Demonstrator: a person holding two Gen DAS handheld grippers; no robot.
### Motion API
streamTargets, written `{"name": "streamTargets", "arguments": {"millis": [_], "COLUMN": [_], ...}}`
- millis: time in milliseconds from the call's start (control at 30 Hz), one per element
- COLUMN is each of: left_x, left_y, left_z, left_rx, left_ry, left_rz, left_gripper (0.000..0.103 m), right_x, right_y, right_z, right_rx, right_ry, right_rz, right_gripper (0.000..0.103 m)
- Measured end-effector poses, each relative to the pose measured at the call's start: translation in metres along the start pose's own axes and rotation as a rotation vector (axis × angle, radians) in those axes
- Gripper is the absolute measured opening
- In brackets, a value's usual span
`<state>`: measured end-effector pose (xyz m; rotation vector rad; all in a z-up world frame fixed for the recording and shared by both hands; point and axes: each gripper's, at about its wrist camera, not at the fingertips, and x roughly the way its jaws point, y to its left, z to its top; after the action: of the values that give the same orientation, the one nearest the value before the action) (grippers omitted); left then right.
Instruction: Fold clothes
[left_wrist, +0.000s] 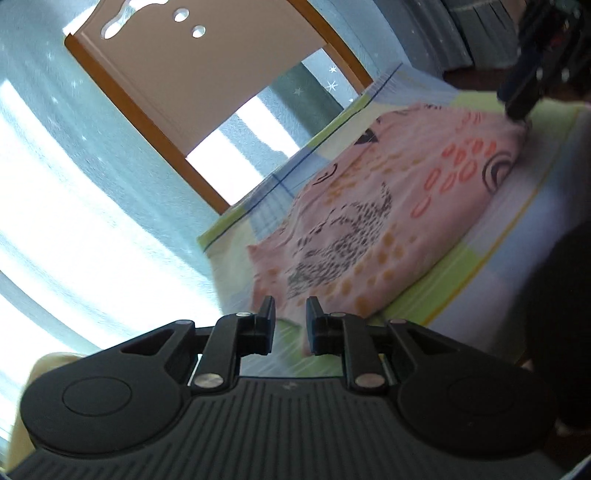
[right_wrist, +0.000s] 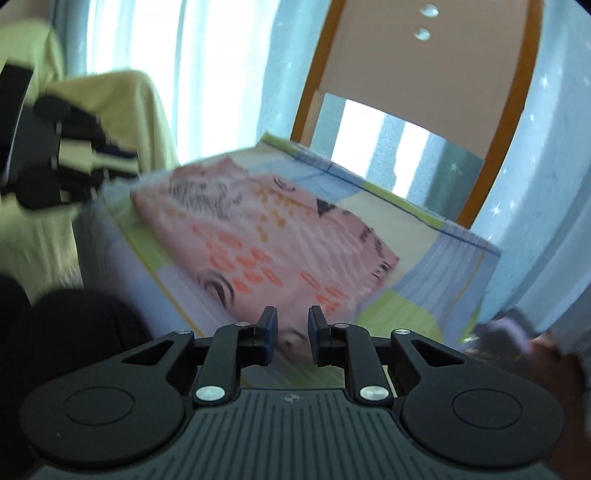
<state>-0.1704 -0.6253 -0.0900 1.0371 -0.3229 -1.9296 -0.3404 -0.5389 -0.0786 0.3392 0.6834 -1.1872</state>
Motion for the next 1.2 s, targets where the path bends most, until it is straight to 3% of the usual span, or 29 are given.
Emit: {"name": "streamTargets", "arguments": {"millis": [133, 333, 533, 733, 967, 1200], "left_x": [0.013, 0.013, 0.013, 0.005, 0.03, 0.08], "left_y": [-0.001, 0.001, 0.003, 0.006, 0.016, 0.041], "left_z": [-0.011, -0.012, -0.012, 0.005, 0.025, 0.035], "left_rx": [-0.03, -0.031, -0.05, -0.059, -0.063, -0.166], "left_ry": [0.043, 0.046, 0.049, 0.002, 0.009, 0.035], "left_rz": [-0.037, -0.046, -0.047, -0.021, -0.031, -0.081], "left_gripper": [0.016, 0.017, 0.02, 0.022, 0.022, 0.025], "right_x": [0.017, 0.03, 0.024, 0.012, 0.034, 0.073], "right_y": [0.005, -0.012, -0.036, -0.069, -0.066, -0.057], "right_z": [0.005, -0.01, -0.015, -0.021, 0.001, 0.037], "right_rx": [0.047, 0.112, 0.176, 0.289, 0.329, 0.291], "right_ry": [0.009, 0.036, 0.056, 0.025, -0.009, -0.006], "right_rz": [0.066, 0.109, 0.043, 0.036, 0.099, 0.142], "right_gripper": [0.019, 0.016, 0.021, 0.023, 0.023, 0.026]}}
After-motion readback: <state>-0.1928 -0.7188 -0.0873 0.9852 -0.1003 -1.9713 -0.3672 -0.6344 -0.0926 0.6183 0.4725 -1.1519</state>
